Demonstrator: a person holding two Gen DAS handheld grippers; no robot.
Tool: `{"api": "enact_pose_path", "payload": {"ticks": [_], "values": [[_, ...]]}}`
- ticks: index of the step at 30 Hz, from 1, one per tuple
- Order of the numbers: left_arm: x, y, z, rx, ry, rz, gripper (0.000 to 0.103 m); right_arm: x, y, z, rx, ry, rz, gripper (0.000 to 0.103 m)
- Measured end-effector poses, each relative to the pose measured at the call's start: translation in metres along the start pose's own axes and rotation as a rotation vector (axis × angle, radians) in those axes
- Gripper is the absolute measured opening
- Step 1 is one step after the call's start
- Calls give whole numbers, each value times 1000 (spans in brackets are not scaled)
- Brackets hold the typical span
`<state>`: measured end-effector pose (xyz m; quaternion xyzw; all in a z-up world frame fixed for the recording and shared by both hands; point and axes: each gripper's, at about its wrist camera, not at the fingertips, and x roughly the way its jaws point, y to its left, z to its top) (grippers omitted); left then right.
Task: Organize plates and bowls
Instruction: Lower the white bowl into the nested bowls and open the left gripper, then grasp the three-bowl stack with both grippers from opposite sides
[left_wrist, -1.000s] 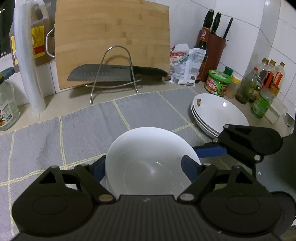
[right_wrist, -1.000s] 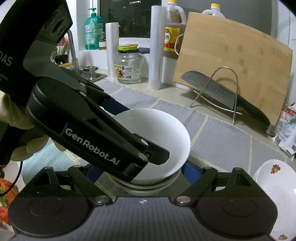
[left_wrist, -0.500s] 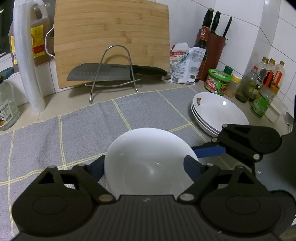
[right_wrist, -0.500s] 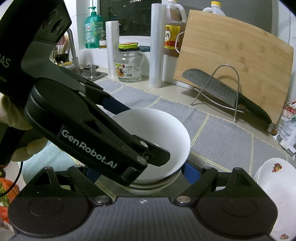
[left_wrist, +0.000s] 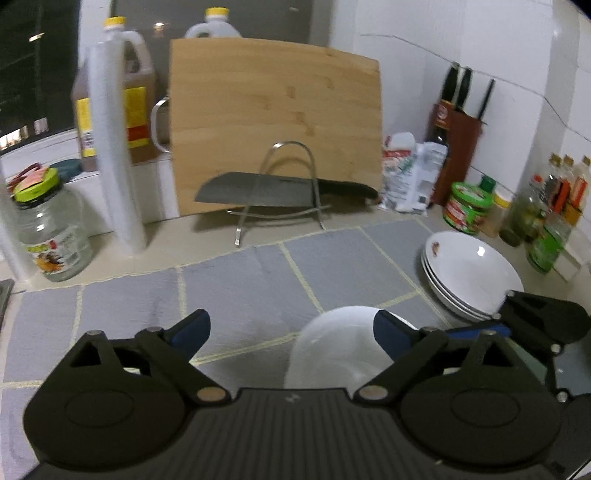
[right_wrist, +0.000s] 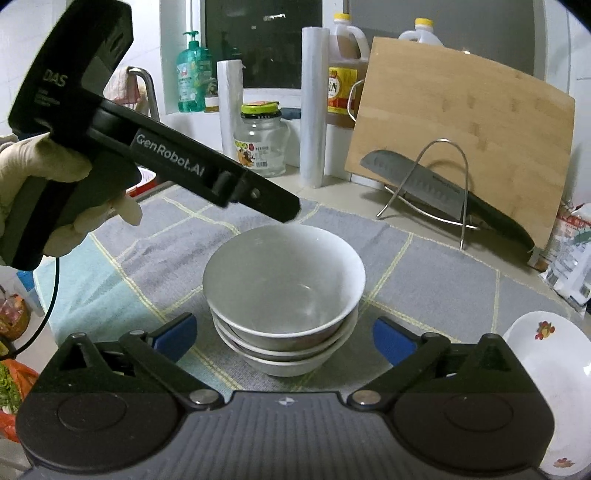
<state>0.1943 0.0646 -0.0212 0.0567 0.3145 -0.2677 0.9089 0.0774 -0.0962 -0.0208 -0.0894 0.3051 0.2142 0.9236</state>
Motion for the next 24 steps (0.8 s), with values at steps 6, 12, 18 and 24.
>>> {"api": "enact_pose_path", "payload": {"ticks": [6, 12, 18, 24], "values": [[-15, 11, -20, -69, -43, 4, 99, -1, -5, -9, -4, 18, -15, 103], [-27, 8, -53, -103, -20, 17, 99, 6, -13, -24, 2, 76, -21, 103], [-22, -1, -81, -113, 65, 36, 99, 19, -19, -35, -15, 135, -12, 103], [-7, -13, -95, -77, 130, 46, 99, 30, -20, -38, -23, 166, 18, 103]]}}
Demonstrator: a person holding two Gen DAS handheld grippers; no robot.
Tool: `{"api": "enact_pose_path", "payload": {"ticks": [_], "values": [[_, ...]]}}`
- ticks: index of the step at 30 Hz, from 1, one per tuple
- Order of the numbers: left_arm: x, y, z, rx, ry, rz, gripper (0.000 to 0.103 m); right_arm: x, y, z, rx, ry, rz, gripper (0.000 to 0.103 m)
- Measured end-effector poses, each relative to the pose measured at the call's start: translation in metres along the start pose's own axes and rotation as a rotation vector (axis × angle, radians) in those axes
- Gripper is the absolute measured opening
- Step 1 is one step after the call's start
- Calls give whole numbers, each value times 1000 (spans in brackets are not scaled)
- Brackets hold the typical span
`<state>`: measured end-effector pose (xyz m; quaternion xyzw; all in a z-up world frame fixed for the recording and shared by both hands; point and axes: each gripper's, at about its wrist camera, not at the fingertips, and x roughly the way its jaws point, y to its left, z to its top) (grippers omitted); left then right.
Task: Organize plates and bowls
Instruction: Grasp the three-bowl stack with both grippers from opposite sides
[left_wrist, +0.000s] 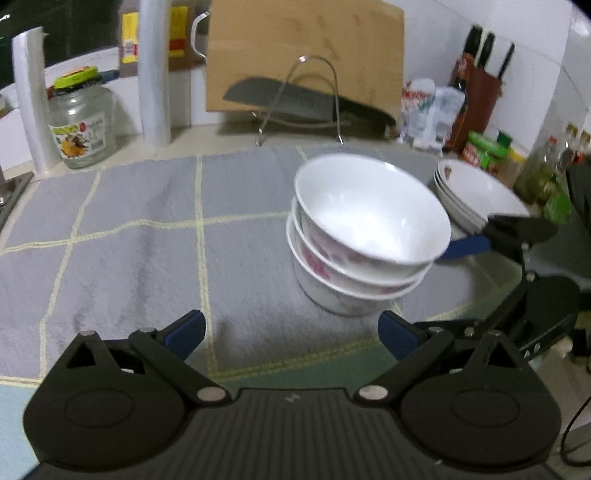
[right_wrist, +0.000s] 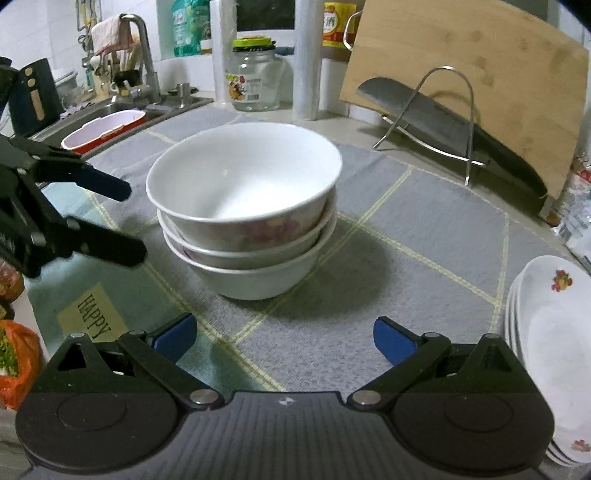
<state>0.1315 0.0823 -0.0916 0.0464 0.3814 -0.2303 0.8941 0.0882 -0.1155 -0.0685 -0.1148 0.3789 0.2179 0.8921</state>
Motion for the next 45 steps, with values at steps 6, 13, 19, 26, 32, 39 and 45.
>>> {"api": "enact_pose_path", "payload": {"ticks": [6, 13, 19, 26, 32, 39, 45], "values": [[24, -14, -8, 122, 47, -12, 99, 10, 2, -3, -29, 33, -12, 103], [42, -18, -5, 234, 63, -68, 102, 16, -4, -2, -34, 61, 8, 103], [52, -13, 3, 302, 43, -112, 103, 16, -8, -2, -60, 50, 33, 103], [55, -5, 0, 347, -18, -167, 103, 17, -12, -3, -92, 25, 60, 103], [61, 2, 5, 387, -34, -216, 103, 24, -15, 7, -110, 48, 72, 103], [66, 6, 13, 453, 6, -286, 102, 28, -13, 19, -186, 76, 87, 103], [60, 13, 22, 532, 8, -372, 95, 24, -11, 32, -271, 53, 123, 102]]}}
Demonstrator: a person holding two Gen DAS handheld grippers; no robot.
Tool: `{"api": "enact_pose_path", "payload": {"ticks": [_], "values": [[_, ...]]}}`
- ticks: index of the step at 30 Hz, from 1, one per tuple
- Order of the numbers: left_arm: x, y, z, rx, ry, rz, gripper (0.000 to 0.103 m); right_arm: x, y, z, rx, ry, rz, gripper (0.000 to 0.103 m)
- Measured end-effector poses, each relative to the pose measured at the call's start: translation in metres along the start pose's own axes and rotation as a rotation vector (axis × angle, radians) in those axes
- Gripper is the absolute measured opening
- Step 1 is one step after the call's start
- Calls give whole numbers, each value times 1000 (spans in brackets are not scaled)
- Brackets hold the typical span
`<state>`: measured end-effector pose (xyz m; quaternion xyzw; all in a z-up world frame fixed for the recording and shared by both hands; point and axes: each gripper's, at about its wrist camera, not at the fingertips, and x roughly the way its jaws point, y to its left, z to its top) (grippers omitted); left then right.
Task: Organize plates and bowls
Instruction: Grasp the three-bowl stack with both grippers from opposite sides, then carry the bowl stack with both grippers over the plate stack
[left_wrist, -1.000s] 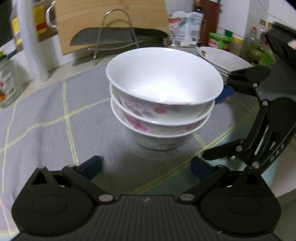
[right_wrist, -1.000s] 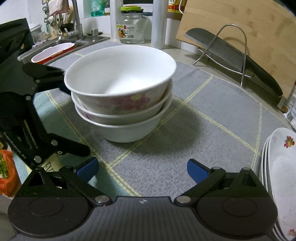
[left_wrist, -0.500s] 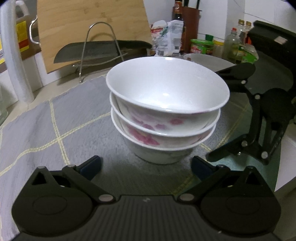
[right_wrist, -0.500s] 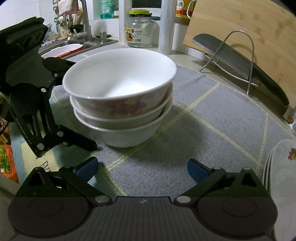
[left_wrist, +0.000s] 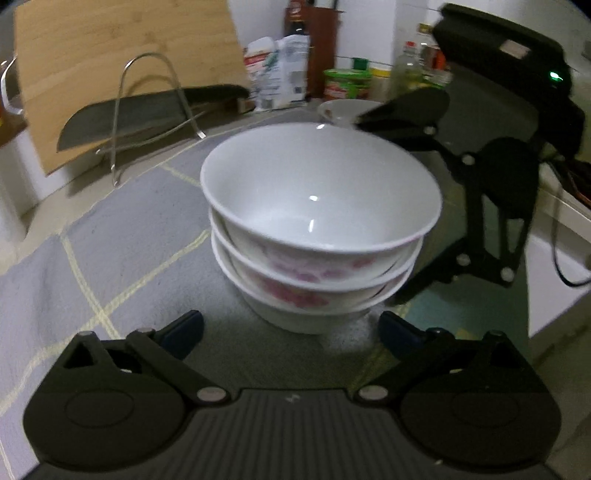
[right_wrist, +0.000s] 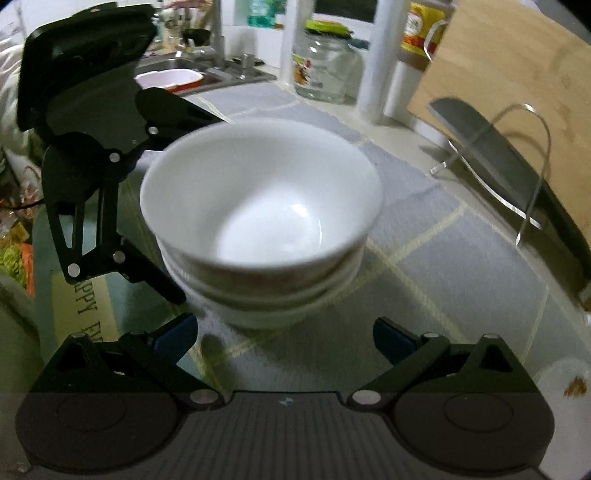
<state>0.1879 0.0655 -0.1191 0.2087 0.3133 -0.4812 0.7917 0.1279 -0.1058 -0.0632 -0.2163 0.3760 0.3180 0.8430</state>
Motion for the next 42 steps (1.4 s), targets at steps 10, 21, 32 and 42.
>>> {"api": "enact_pose_path", "payload": {"ticks": [10, 21, 32, 42], "values": [[3, 1, 14, 99, 45, -113, 83, 6, -10, 15, -127, 15, 152, 85], [7, 7, 18, 114, 75, -155, 83, 8, -20, 18, -125, 24, 219, 83], [10, 9, 20, 131, 79, -174, 83, 11, -20, 20, -140, 28, 215, 85], [10, 2, 25, 158, 84, -147, 83, 9, -17, 20, -133, 34, 200, 85]]}}
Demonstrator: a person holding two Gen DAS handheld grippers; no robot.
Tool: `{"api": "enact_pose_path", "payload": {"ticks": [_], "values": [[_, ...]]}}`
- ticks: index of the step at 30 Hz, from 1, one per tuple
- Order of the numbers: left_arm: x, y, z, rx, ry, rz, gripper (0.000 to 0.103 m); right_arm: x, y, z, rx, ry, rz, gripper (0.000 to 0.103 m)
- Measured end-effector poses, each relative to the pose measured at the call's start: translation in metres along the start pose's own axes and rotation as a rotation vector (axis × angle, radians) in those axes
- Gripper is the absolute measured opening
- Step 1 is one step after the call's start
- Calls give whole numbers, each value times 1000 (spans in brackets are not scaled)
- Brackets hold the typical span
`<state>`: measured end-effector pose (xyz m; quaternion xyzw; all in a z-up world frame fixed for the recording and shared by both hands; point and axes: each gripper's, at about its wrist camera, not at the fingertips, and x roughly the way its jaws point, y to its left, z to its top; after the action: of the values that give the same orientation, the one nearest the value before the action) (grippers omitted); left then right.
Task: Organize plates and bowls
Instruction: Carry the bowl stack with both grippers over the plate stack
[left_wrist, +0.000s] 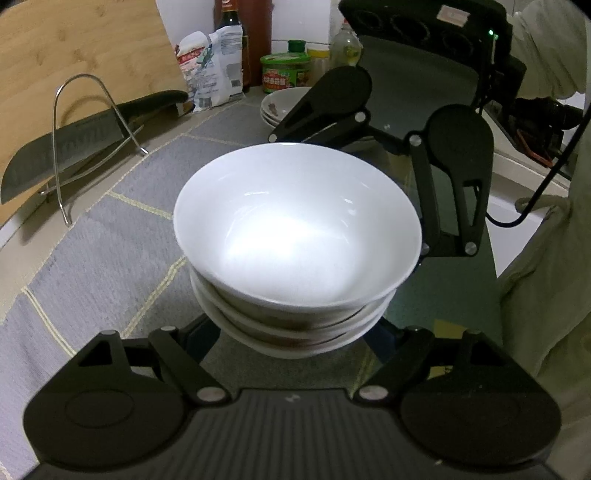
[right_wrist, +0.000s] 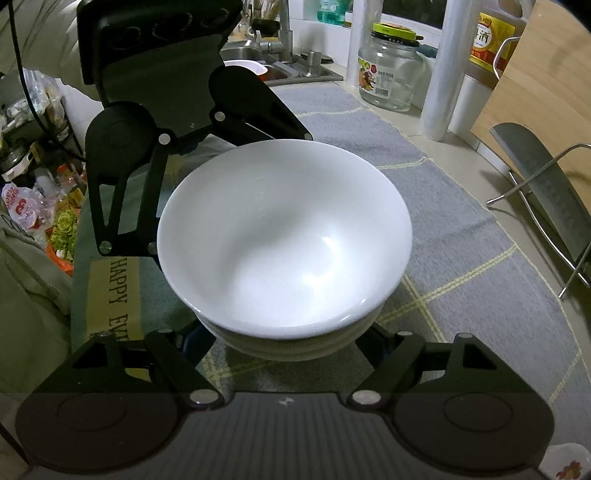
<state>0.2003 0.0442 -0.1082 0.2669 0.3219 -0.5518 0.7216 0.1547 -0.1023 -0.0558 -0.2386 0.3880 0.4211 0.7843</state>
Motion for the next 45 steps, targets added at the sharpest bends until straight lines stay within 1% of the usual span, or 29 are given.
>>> {"api": "enact_pose_path", "payload": {"ticks": [9, 19, 26, 34, 39, 45], "values": [[-8, -7, 14, -2, -7, 6, 83, -20, 1, 0, -18, -10, -8, 85], [-7, -29, 48, 0, -18, 20, 83, -54, 0, -11, -45, -10, -25, 85], [12, -45, 78, -12, -23, 7, 83, -83, -10, -32, -52, -8, -32, 85], [38, -63, 117, 17, -36, 15, 83, -113, -30, -62, -51, -8, -54, 85], [57, -68, 140, 22, -45, 5, 83, -132, -44, -81, -50, -7, -74, 85], [77, -74, 164, 62, -45, 1, 83, -146, -61, -103, -26, -2, -94, 85]]}}
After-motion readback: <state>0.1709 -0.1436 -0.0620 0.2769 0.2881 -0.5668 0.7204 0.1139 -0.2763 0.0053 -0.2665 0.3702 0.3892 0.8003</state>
